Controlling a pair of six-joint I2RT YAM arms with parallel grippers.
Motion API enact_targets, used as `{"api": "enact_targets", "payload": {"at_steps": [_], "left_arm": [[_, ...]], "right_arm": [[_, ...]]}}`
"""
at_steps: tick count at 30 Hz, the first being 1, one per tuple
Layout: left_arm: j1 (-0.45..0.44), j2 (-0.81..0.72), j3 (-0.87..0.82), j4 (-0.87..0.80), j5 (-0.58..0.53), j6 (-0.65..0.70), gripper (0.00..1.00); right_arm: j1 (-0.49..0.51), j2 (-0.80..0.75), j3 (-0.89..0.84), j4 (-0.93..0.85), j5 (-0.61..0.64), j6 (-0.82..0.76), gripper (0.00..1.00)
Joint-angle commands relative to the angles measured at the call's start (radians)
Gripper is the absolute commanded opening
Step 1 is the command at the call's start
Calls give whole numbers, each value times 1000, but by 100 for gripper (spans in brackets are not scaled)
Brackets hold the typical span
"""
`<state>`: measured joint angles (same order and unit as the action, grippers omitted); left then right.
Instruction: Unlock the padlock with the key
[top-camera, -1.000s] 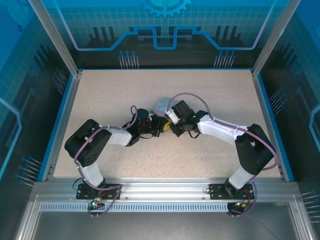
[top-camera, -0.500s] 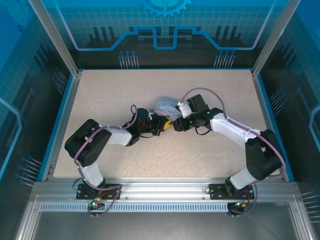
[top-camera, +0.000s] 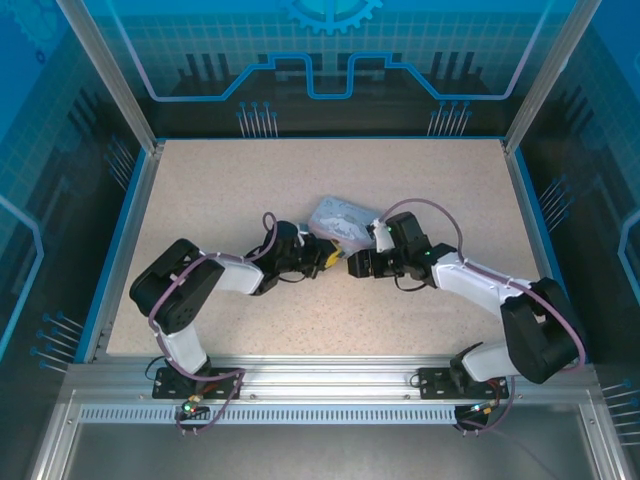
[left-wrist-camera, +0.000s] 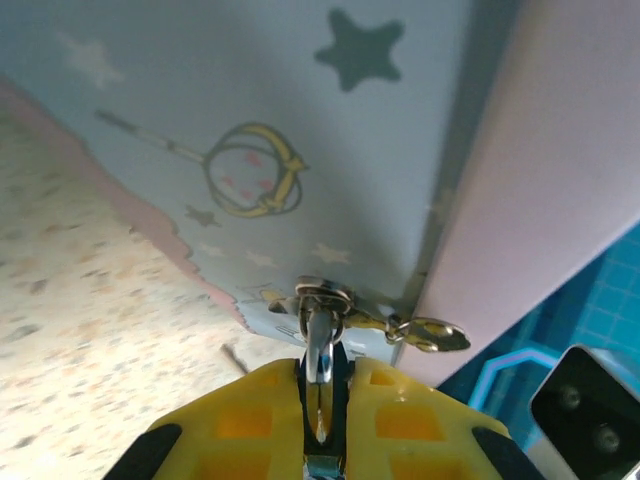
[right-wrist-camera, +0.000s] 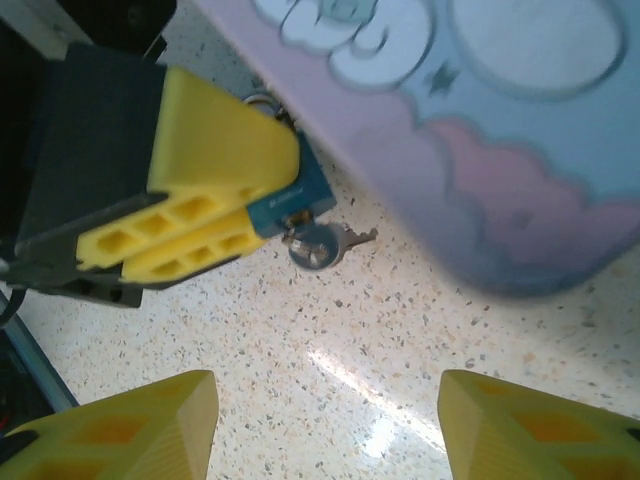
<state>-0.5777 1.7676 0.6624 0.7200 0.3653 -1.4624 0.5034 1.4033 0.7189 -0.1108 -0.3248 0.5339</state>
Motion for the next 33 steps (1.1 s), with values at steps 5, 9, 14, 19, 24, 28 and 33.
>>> {"api": "enact_targets", "payload": {"at_steps": [5, 9, 14, 19, 24, 28, 33], "left_arm": [[-50, 23, -96, 75, 40, 52, 0], [-80, 63, -114, 144, 41, 43, 2], [-88, 60, -162, 206, 26, 36, 25], [-86, -20, -219, 182, 0, 77, 50], [-76, -121, -276, 173, -17, 97, 61], [-55, -240, -295, 85, -19, 132, 65], [-18, -454, -234, -225, -55, 256, 70]], "right_arm": [[50, 51, -73, 233, 64, 224, 62], [58, 81, -74, 248, 103, 260, 62], [52, 74, -56, 221, 169, 272, 62], [37, 107, 2, 211, 172, 275, 63], [22, 177, 74, 203, 164, 274, 64], [-7, 241, 135, 213, 154, 278, 64], [-51, 333, 246, 218, 130, 272, 65]]}}
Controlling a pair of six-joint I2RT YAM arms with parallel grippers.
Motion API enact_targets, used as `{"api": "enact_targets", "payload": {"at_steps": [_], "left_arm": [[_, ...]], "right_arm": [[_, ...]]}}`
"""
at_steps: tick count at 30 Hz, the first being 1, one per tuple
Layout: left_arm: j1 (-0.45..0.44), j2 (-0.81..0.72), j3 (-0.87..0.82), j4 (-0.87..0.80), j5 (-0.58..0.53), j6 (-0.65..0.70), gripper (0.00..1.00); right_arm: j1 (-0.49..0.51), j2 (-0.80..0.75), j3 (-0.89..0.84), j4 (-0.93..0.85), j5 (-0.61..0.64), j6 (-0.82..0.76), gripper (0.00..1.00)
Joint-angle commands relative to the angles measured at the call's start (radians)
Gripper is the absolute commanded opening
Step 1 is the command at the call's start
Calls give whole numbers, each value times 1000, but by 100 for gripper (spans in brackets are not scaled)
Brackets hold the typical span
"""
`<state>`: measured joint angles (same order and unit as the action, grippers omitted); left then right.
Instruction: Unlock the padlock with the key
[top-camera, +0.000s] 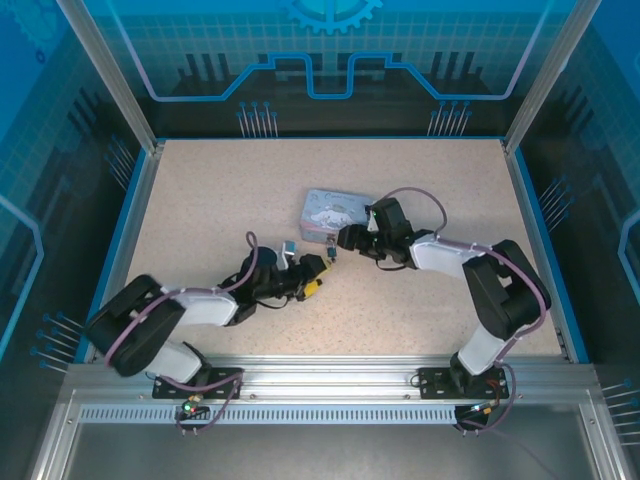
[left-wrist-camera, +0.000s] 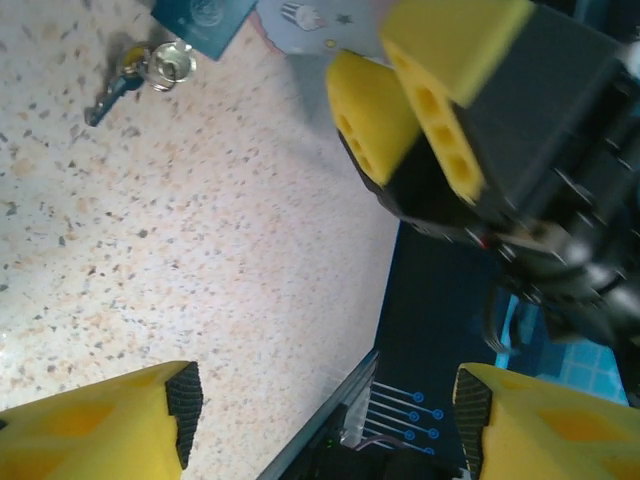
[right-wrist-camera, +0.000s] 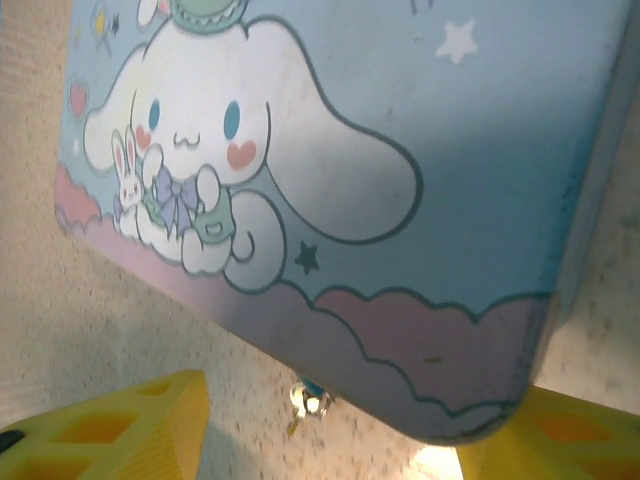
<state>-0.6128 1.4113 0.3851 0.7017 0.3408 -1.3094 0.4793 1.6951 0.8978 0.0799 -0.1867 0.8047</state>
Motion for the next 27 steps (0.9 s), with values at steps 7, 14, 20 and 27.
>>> {"api": "enact_targets", "payload": {"at_steps": [7, 14, 20, 27], "left_arm": [[82, -278, 250, -637, -139, 314, 80], [179, -175, 436, -708, -109, 374, 85], [239, -45, 583, -714, -65, 410, 88], [276, 91, 659, -651, -34, 389, 92]], "right_arm": [[-77, 153, 208, 37, -65, -33, 65], [-70, 73, 97, 89, -95, -42, 65], [-52, 42, -13, 165, -87, -66, 63], [-28, 107, -24, 212, -111, -136, 60]]}}
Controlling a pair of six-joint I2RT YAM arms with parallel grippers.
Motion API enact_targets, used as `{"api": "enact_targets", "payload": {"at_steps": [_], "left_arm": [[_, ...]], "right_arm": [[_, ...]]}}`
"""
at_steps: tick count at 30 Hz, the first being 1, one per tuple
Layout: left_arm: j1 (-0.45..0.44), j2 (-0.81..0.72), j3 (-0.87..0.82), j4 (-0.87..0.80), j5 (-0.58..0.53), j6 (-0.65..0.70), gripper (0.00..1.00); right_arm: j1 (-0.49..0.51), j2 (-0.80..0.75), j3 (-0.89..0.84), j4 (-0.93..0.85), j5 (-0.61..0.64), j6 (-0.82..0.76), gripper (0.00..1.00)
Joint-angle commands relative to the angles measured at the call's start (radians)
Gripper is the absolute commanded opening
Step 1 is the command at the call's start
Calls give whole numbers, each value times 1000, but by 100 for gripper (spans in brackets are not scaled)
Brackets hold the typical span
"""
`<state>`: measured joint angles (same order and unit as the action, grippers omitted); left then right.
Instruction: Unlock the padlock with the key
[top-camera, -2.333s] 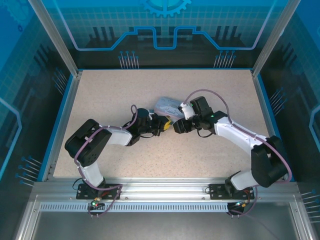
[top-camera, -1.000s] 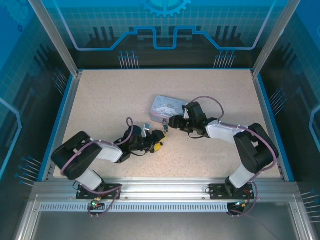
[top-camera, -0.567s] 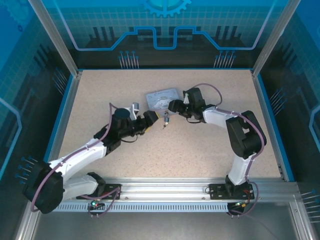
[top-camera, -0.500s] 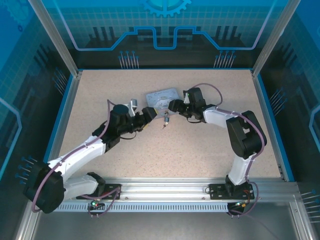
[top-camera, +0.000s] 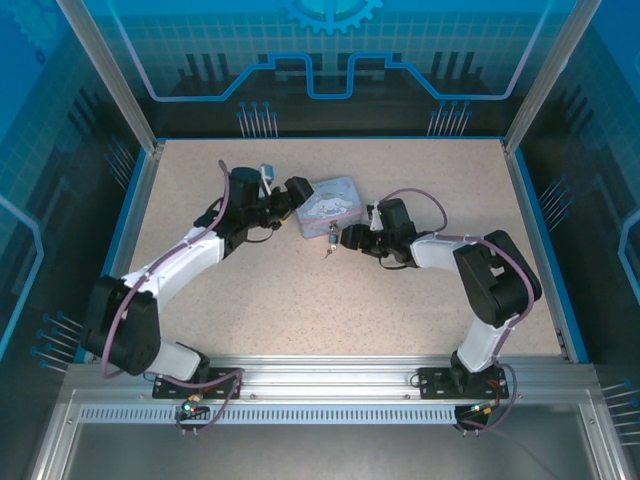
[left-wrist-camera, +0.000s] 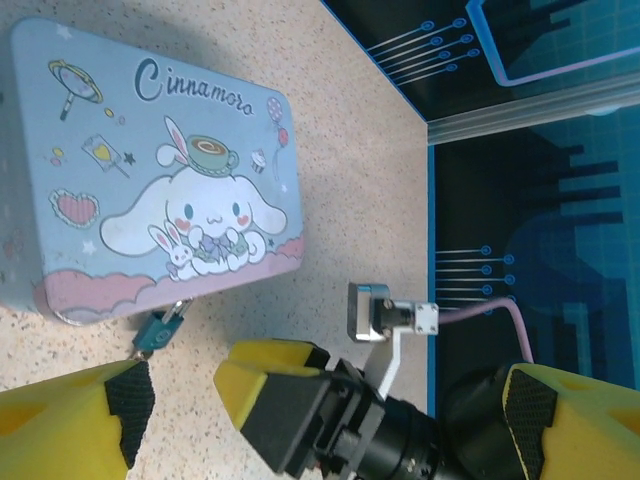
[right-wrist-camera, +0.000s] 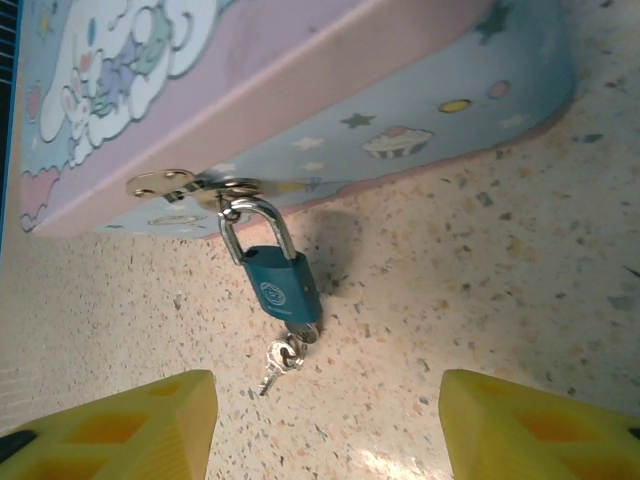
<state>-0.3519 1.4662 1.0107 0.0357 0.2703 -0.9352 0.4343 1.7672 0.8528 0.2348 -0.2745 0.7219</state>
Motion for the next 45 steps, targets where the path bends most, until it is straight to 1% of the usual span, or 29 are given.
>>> {"api": "enact_targets", "payload": {"at_steps": [1, 6, 14, 17, 23, 28, 33, 41, 45], "left_arm": [[18, 49, 38, 22, 38, 8, 92], [31, 104, 68, 51, 49, -2, 93], [48, 157, 110, 52, 64, -3, 94], [55, 168, 113, 54, 68, -4, 94], [64, 187, 115, 68, 81, -11, 95], [74, 200, 116, 83, 91, -19, 95], [83, 209, 122, 90, 101, -26, 96], [84, 222, 126, 107, 109, -39, 96], [85, 226, 126, 112, 109, -44, 96]], "right_arm": [[20, 45, 21, 62, -25, -56, 60], [36, 106, 59, 105, -41, -62, 58], [64, 175, 79, 136, -14, -85, 58], [70, 198, 77, 161, -18, -78, 56], [79, 213, 44, 221, -9, -58, 52], [93, 231, 40, 234, 10, -54, 48], [99, 229, 32, 253, 21, -53, 47], [101, 215, -29, 259, 40, -59, 47], [101, 218, -31, 258, 40, -58, 44]]}}
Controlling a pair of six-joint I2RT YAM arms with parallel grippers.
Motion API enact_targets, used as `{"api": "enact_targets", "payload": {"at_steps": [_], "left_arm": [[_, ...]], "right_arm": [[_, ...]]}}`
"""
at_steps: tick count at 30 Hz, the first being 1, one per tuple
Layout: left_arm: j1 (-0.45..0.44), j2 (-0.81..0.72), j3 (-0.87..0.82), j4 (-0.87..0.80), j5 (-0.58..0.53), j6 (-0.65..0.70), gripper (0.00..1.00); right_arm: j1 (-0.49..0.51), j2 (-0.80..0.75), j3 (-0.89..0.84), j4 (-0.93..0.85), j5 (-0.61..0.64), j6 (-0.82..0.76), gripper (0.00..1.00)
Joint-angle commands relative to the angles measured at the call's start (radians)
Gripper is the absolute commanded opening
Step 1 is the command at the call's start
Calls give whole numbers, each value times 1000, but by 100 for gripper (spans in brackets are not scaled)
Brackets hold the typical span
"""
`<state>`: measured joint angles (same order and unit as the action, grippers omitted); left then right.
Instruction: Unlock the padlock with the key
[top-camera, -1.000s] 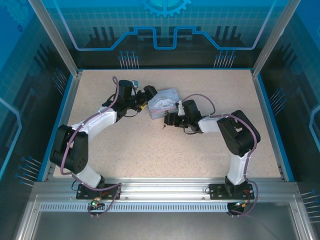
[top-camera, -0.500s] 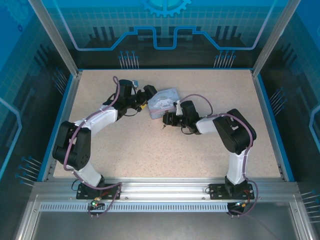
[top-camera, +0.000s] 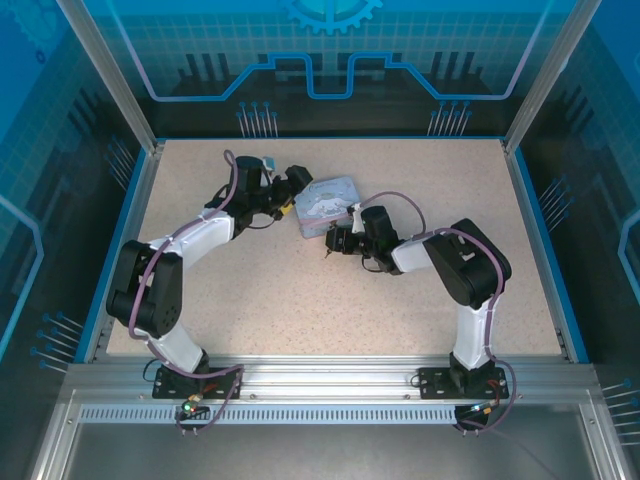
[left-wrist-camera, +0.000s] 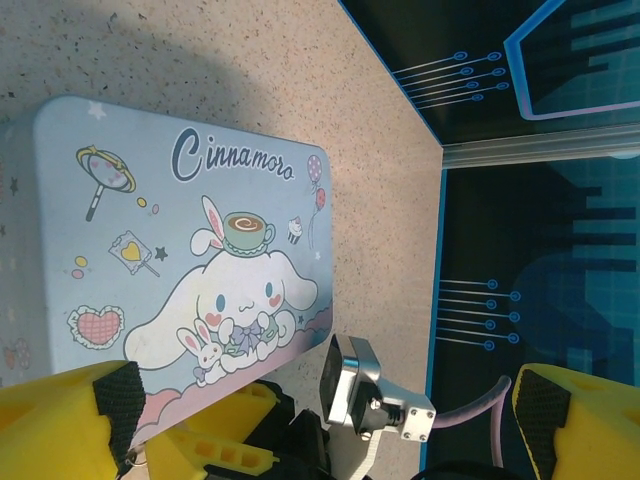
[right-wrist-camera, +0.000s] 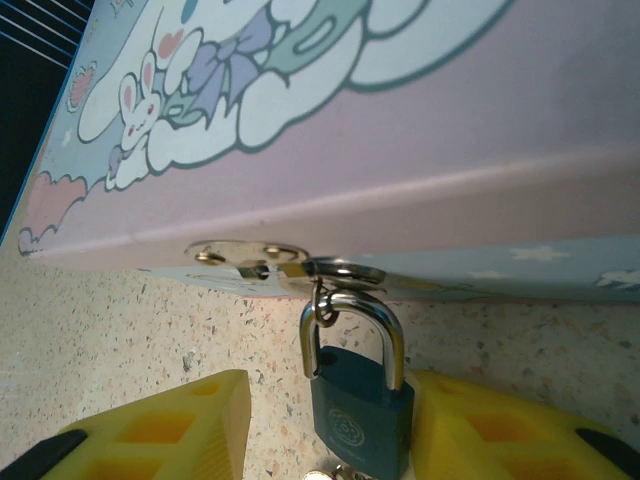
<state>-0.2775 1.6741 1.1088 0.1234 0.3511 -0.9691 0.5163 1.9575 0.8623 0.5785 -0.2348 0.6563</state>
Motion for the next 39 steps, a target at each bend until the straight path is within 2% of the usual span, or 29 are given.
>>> {"api": "enact_targets", "payload": {"at_steps": [1, 17, 25, 31, 39], "left_arm": [[11, 18, 28, 25, 28, -11, 96], [12, 25, 33, 32, 29, -19, 97], [12, 24, 34, 20, 20, -2, 98], [13, 16, 45, -62, -21, 73, 98], [5, 6, 108, -299, -189, 264, 98]], "right_arm": [[20, 30, -40, -85, 1, 6, 43], [19, 37, -43, -92, 17, 8, 29], [15, 30, -40, -104, 25, 14, 16], [4, 8, -46, -117, 28, 30, 11], [-16, -32, -70, -138, 17, 98, 7]]}}
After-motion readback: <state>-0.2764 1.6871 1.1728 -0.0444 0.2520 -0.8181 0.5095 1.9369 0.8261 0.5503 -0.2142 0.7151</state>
